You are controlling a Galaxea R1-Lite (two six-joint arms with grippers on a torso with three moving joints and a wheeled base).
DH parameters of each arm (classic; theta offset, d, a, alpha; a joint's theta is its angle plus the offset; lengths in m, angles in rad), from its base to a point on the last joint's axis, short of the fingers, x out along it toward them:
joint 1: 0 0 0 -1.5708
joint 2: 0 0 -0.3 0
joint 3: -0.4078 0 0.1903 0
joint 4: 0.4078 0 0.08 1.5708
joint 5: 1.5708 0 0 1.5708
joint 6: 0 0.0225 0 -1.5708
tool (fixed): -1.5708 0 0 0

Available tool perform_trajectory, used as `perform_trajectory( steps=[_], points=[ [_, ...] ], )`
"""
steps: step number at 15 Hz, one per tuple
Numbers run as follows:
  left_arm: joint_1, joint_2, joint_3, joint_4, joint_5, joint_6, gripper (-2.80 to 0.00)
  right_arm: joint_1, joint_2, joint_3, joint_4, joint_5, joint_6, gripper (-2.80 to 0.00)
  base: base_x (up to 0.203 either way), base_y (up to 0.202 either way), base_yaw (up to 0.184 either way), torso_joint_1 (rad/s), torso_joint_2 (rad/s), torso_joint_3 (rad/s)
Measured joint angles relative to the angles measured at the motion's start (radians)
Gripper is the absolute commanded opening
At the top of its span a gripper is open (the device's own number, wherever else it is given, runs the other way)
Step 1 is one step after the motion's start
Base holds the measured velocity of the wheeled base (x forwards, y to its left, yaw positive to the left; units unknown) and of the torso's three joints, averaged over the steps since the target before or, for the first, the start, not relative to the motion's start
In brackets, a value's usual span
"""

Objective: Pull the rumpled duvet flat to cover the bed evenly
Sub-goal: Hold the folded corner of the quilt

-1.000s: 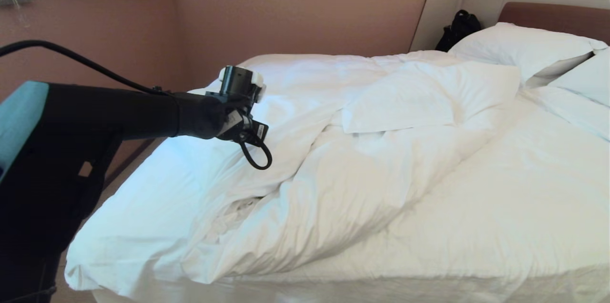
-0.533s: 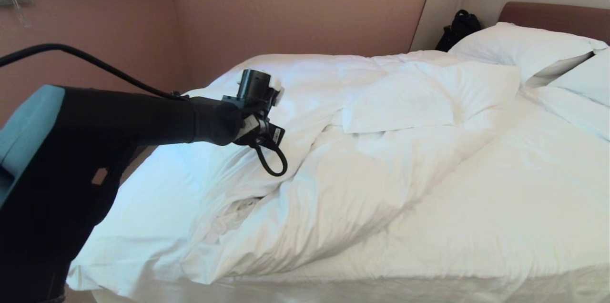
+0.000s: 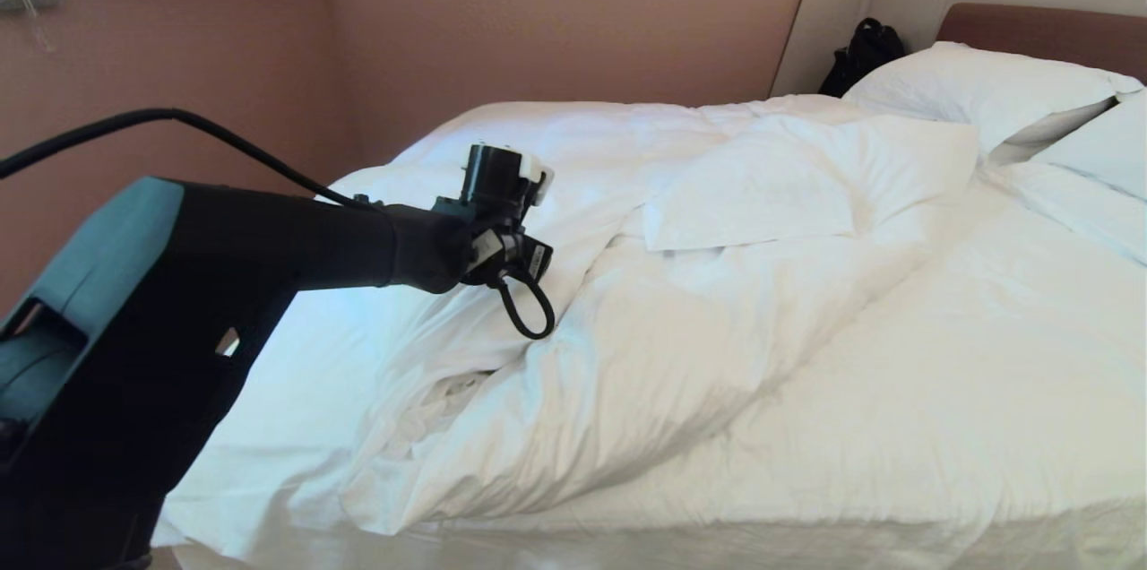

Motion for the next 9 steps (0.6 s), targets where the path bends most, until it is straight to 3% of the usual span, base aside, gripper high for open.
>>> perform_trajectory(
  steps=[9],
  points=[
    [-0.004,0.100,0.002,-0.080,-0.017,0.003,0.00,0.000,0.000,0.000,0.000,0.000,0.000,-2.80,0.000,0.000,0.000,0.000,0.00,0.000]
  ],
)
